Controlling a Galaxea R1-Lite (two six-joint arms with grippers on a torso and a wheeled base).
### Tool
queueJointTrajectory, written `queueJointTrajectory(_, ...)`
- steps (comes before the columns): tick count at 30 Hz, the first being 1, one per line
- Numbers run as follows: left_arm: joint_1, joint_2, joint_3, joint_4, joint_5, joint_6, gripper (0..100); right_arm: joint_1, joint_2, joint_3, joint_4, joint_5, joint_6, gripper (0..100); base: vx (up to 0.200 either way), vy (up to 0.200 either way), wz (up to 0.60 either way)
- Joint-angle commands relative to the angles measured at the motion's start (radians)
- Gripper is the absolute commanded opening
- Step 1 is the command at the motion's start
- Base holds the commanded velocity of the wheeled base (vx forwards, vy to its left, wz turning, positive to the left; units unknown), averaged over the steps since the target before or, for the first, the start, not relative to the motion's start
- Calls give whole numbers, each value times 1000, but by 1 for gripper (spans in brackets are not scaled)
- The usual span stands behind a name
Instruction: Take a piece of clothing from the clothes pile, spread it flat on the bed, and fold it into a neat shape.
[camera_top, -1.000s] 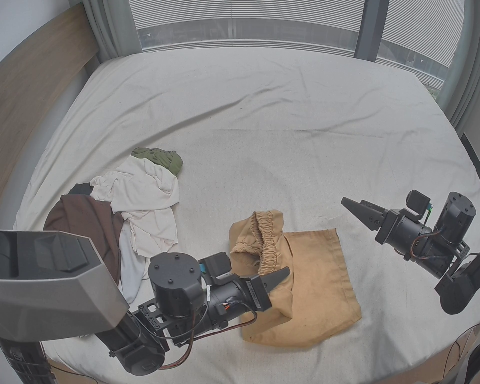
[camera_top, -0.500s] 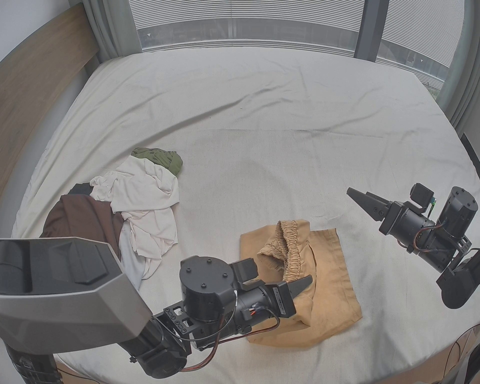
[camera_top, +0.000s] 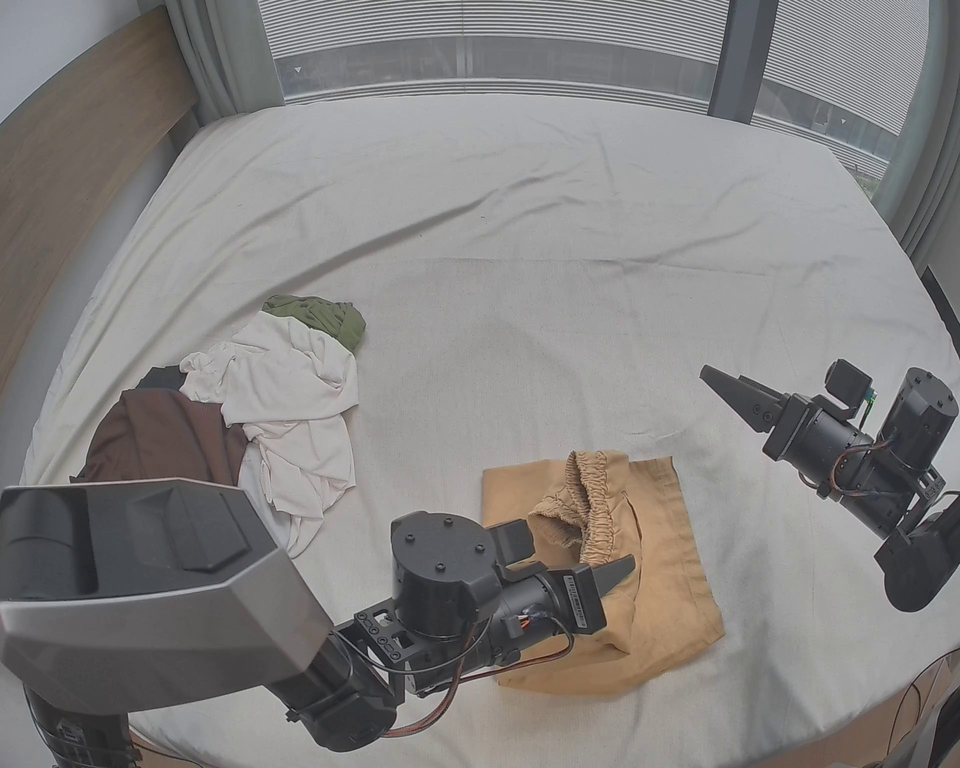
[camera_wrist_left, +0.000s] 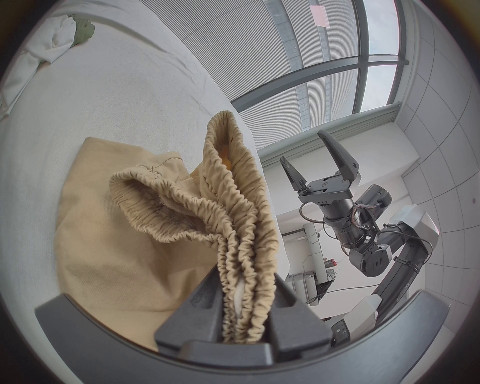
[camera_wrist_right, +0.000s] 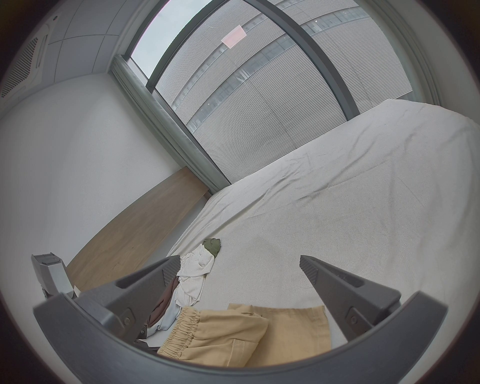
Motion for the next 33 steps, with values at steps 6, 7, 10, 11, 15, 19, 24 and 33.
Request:
queueJointTrajectory(6, 5, 20, -26, 2, 3, 2, 100, 0, 0, 0, -1, 1, 0, 100, 0, 0, 0)
queueJointTrajectory(7, 5, 24, -26, 1, 3, 3, 100, 0, 0, 0, -1, 1, 0, 100, 0, 0, 0)
queueJointTrajectory(10, -1, 27, -25, 2, 4, 7, 100, 0, 0, 1, -1, 2, 0, 100, 0, 0, 0)
queueJointTrajectory(11, -1, 27, -22, 4, 6, 7, 100, 0, 0, 1, -1, 1, 0, 100, 0, 0, 0)
queueJointTrajectory(15, -6, 37, 3, 2, 20, 26, 100, 0, 0, 3, -1, 1, 0, 100, 0, 0, 0)
queueJointTrajectory(19, 2, 28, 24, -4, 57, 53, 100, 0, 0, 6, 1, 1, 0, 100, 0, 0, 0)
queueJointTrajectory(24, 37, -39, 87, -25, 63, 72, 100, 5, 0, 12, 1, 1, 0, 100, 0, 0, 0)
queueJointTrajectory(33, 174, -315, 233, -47, 61, 137, 100, 16, -23, 43, 2, -2, 0, 100, 0, 0, 0)
